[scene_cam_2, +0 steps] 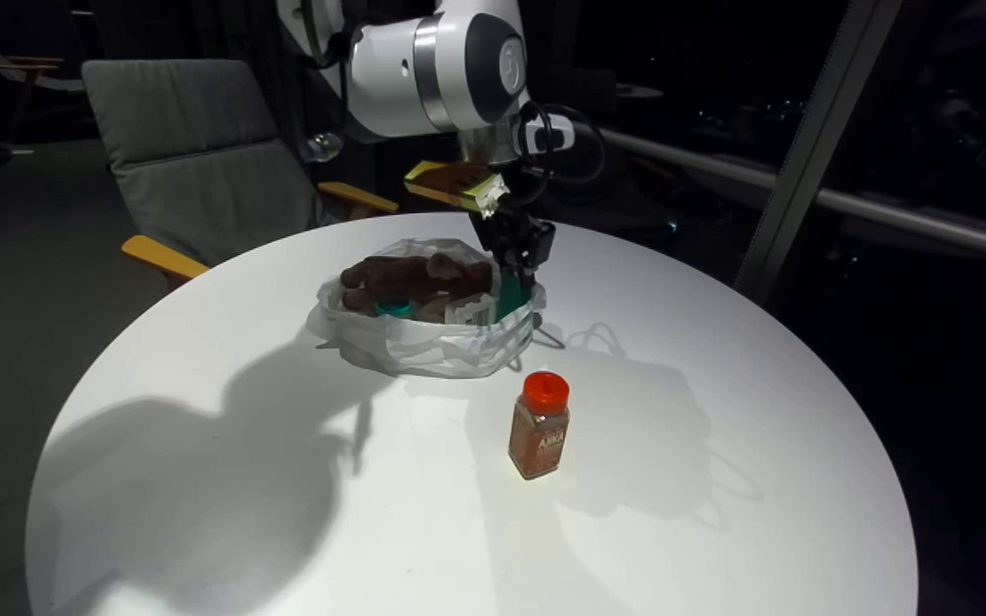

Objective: Remove the objects in the plastic and place them on the table

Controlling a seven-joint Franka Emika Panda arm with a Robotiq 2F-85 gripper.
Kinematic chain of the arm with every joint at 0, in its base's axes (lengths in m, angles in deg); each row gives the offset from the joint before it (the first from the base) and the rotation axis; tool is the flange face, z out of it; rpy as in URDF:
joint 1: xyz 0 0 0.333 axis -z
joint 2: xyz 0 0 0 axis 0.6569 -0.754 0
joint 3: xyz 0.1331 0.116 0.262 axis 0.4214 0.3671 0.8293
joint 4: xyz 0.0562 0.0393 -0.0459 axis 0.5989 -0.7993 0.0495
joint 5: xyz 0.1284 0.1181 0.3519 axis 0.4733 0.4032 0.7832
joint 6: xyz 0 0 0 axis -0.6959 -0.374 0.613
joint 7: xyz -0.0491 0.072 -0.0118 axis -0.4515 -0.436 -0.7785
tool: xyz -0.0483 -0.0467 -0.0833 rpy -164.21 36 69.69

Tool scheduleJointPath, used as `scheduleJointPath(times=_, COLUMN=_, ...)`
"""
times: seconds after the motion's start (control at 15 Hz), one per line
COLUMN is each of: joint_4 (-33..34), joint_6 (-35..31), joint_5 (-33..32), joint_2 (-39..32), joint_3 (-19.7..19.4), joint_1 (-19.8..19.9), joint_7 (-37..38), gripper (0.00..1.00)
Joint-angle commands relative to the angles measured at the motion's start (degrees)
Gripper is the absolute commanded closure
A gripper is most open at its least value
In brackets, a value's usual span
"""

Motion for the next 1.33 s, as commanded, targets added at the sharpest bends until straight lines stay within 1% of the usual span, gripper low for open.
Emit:
scheduleJointPath(times=0.0, joint_4=2.14, joint_6=1.68, joint_5=0.85, joint_2=-0.59, joint_3=-0.01, joint_1=0.04, joint_7=-0.69, gripper=0.92)
scheduleJointPath(times=0.27, joint_4=-3.2, joint_6=0.44, joint_5=0.53, joint_2=4.21, joint_3=0.07, joint_1=-1.01, joint_7=-0.41, gripper=0.96)
scheduleJointPath(times=0.33, joint_4=-5.05, joint_6=0.02, joint_5=0.46, joint_2=5.97, joint_3=0.08, joint_1=-1.29, joint_7=-0.36, gripper=0.94)
scheduleJointPath(times=0.6, joint_4=-13.88, joint_6=-1.69, joint_5=-0.77, joint_2=14.93, joint_3=-0.96, joint_1=-2.64, joint_7=0.83, gripper=0.94)
scheduleJointPath(times=0.8, joint_4=-19.59, joint_6=-2.21, joint_5=-2.99, joint_2=21.39, joint_3=-2.68, joint_1=-3.21, joint_7=2.47, gripper=0.94)
scheduleJointPath(times=1.07, joint_4=-25.22, joint_6=-2.93, joint_5=-6.68, joint_2=27.02, joint_3=-4.97, joint_1=-2.16, joint_7=6.05, gripper=0.94)
scheduleJointPath(times=1.27, joint_4=-27.16, joint_6=-3.73, joint_5=-8.31, joint_2=27.98, joint_3=-5.52, joint_1=-0.25, joint_7=8.02, gripper=0.94)
